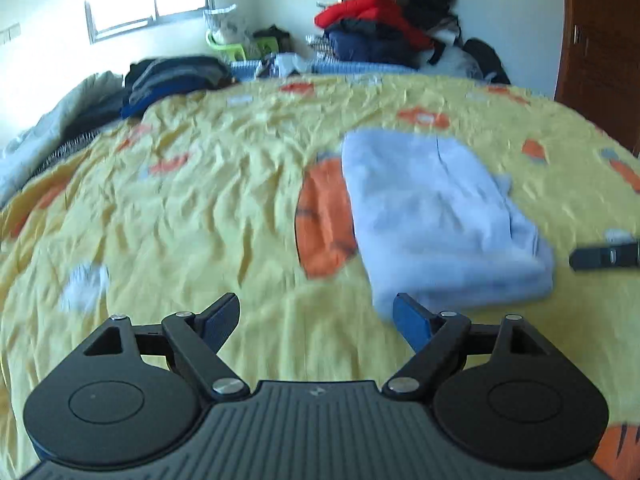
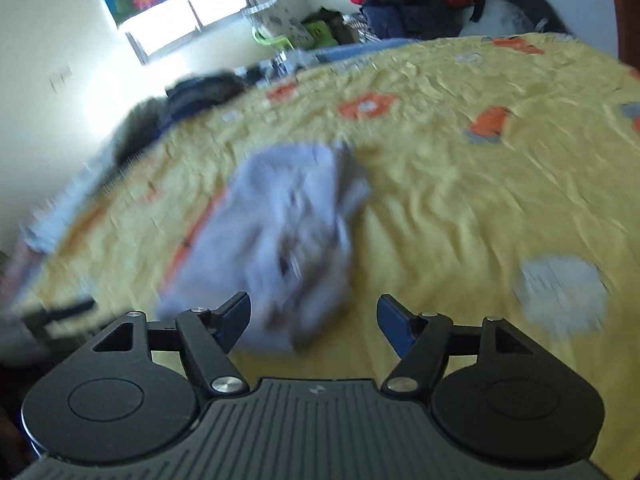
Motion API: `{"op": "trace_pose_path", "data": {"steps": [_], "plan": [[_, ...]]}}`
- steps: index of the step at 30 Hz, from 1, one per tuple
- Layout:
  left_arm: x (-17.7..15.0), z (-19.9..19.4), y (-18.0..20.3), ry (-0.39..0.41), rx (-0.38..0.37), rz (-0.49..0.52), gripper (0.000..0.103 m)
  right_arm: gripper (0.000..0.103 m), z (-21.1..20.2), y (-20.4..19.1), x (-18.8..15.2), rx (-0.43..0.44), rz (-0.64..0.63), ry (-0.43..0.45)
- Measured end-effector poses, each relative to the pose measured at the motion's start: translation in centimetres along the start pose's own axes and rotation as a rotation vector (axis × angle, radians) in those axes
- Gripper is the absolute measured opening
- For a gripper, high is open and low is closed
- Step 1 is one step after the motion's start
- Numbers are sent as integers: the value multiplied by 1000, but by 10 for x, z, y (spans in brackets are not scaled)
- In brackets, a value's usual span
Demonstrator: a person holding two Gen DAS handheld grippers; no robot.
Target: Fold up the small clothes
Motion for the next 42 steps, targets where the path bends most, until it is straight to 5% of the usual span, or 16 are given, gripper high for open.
{"op": "trace_pose_path", "data": {"steps": [2,4,8,11,15,21,42], "plan": [[-11,5,5,-30,10,4,84,73,4,0,-31,-68,-28,-44],[-20,10,10,-41,18,8,84,79,-1,-5,-45,-120,-66,27],[-33,17,17,-15,20,10,85,101,5,-22,-58,-161,-80,46],[-37,18,19,23,26,-19,92,103,11,-41,-69,-252,-206,93],[-42,19,7,40,26,-75,103,101,9,-43,-68,-256,-178,115],[-48,14,7,87,28,-65,103,103,15,-33,-58,-305,-140,115],[-42,17,4,21,3,-70,103,103,19,-46,-63,-295,-138,152]]}}
Point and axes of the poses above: each gripper's, at about its wrist camera, not at the fingertips, and z roughly the way its jaws point, y to its right, x to its top, the point moved 8 cm from there along z, roughly the way its jaws point, and after that the axes turned 7 degrees about -x, right-handed, at the moved point
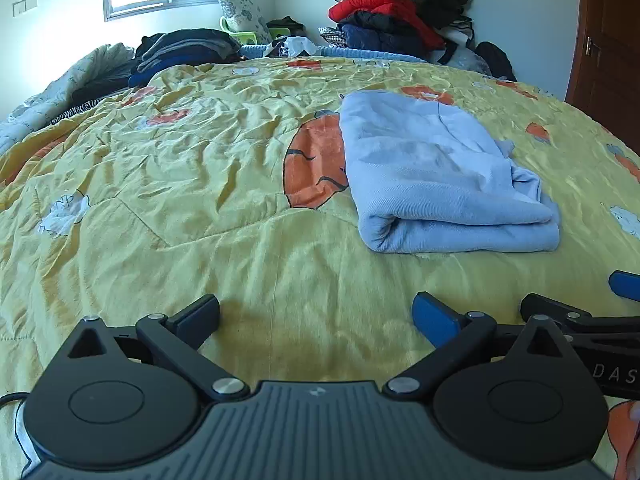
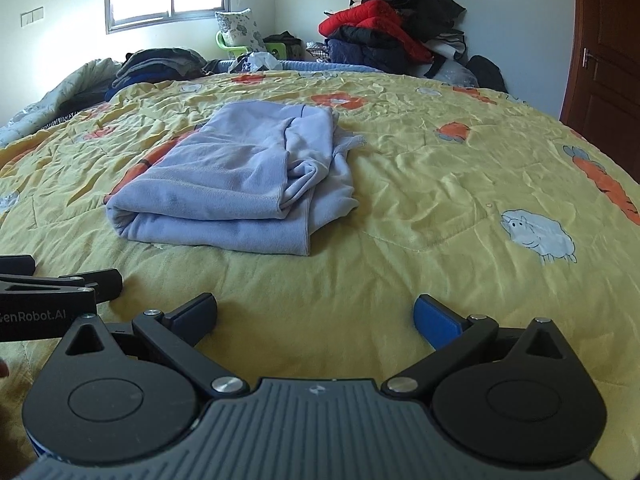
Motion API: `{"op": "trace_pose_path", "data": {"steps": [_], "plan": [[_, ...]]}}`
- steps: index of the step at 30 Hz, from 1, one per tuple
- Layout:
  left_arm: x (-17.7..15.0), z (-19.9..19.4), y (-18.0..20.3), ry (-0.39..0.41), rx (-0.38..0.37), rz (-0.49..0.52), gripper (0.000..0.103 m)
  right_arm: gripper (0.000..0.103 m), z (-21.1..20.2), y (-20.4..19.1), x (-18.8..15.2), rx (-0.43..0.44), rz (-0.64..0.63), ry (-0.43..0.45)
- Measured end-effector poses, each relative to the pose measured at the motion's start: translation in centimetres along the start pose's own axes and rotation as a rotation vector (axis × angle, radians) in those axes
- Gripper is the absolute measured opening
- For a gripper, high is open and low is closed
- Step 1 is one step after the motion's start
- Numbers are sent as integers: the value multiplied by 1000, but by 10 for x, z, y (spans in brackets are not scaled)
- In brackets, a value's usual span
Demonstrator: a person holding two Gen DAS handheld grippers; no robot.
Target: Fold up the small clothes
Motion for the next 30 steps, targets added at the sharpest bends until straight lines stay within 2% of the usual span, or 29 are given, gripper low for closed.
{"op": "trace_pose_path", "data": {"steps": [4,6,8,10,14,24,30], "plan": [[0,0,0,-2,-3,3,103,103,0,2,3,30,-2,-22],[1,1,0,-6,-5,3,103,102,2,6,5,51,22,-2],[1,1,0,-12,-4,1,103,102,4,8,6,39,35,4],[2,2,1,-22,-2,-2,103,102,6,1,6,7,-20,-16],[3,3,-1,-38,6,-14,103,102,6,-2,5,-14,8,-39],[6,5,-1,-84,-1,-20,103,102,5,-2,4,-4,-9,-32],[4,3,0,-59,-3,-8,103,102,4,-2,5,16,-24,-61]]}}
Point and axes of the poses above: each gripper's, at about its wrist camera, not at the fingertips, and z roughly the way its jaws point, y to its right, x to its top, the point moved 8 cm from there along z, roughly the way its jaws point, and after that the axes turned 7 degrees about -x, right-handed, at the moved point
